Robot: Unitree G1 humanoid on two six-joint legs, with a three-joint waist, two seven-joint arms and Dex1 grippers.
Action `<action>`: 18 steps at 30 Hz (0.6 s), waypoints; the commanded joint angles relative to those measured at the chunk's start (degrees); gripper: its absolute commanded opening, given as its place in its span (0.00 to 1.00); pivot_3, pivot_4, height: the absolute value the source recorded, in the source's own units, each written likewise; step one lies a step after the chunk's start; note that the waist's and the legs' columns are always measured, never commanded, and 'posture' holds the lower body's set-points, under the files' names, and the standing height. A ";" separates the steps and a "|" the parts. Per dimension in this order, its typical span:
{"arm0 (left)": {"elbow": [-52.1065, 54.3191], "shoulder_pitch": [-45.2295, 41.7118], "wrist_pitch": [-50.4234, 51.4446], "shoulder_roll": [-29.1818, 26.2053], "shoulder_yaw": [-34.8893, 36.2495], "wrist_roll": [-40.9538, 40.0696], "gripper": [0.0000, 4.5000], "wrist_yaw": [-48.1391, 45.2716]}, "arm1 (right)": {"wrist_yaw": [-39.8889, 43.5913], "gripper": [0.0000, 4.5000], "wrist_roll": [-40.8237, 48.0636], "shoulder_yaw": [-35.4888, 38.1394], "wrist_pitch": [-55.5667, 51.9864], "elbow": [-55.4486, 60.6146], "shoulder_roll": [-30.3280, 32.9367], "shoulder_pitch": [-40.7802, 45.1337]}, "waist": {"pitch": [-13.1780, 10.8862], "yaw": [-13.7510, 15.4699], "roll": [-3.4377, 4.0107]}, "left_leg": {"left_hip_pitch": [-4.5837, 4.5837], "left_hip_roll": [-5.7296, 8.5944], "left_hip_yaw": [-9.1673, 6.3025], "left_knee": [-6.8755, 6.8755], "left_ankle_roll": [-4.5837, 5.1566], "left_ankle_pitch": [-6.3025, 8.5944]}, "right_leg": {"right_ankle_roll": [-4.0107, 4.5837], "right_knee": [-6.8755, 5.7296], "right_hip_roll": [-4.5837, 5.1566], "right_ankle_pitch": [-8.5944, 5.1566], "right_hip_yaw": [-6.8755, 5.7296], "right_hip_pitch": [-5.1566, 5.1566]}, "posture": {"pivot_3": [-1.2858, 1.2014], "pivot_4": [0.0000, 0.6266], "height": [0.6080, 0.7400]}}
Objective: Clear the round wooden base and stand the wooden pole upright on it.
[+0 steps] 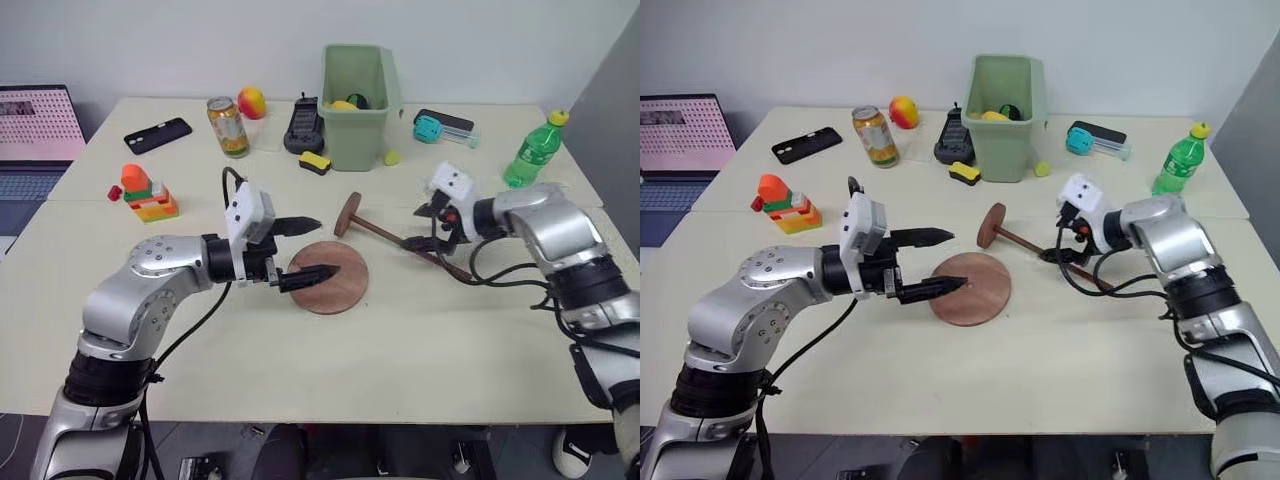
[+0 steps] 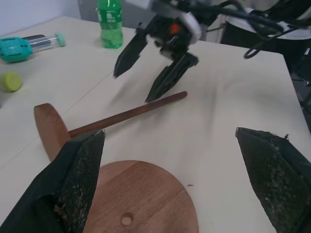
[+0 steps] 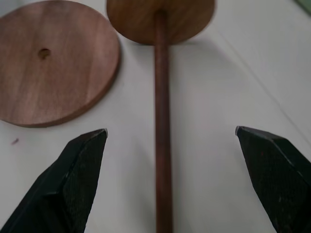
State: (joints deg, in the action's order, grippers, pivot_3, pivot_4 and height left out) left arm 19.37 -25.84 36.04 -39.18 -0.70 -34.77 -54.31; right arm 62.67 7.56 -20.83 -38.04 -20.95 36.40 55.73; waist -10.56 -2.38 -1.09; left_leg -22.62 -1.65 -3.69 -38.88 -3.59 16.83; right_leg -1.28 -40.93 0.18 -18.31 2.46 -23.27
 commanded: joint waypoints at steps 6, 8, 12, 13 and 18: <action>5.69 4.86 -0.71 0.15 3.11 -0.16 1.00 4.18 | 3.21 0.99 -6.66 -3.69 8.12 -13.13 -4.62 4.40 | 0.00 0.49 0.00 | -0.08 0.05 -0.08 -0.06 0.00 0.00 | 0.00 0.01 0.06 0.00 -0.03 -0.01 | 0.52 0.24 1.00; 6.61 5.73 -0.45 0.18 3.57 -0.61 1.00 4.91 | 3.64 0.99 -7.38 -3.51 8.87 -15.43 -5.49 5.08 | 0.00 0.51 0.00 | -0.09 0.06 -0.09 -0.06 0.00 0.00 | 0.00 0.01 0.07 0.00 -0.03 -0.01 | 0.52 0.24 1.00; 7.74 6.73 0.20 0.58 4.24 -1.79 1.00 6.40 | 4.60 0.99 -8.66 -3.25 9.54 -19.05 -6.99 6.63 | 0.00 0.40 0.00 | -0.07 0.02 -0.07 -0.06 -0.01 0.00 | 0.00 -0.01 0.09 0.00 -0.04 -0.02 | 0.52 0.24 1.00; 8.10 6.74 0.53 0.89 4.39 -2.29 1.00 6.93 | 4.86 0.99 -8.82 -3.05 9.40 -20.11 -7.57 7.34 | 0.00 0.40 0.00 | -0.07 0.02 -0.08 -0.06 -0.01 0.00 | 0.00 -0.01 0.09 0.00 -0.04 -0.03 | 0.52 0.24 1.00; 9.09 6.78 1.45 1.34 4.51 -3.43 1.00 8.13 | 5.79 0.71 -9.60 -2.46 9.29 -23.73 -9.18 10.11 | 0.00 0.36 0.01 | -0.08 0.01 -0.10 -0.06 -0.01 0.00 | 0.00 -0.02 0.09 0.00 -0.04 -0.03 | 0.52 0.24 1.00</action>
State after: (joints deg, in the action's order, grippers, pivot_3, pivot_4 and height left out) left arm 26.33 -18.97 37.40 -37.87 2.22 -37.16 -46.68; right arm 67.57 -1.52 -24.78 -29.39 -44.27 27.07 63.77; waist -10.56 -2.02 -1.09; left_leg -22.70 -1.64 -3.79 -38.94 -3.60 16.82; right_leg -1.28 -40.95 0.27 -18.31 2.42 -23.29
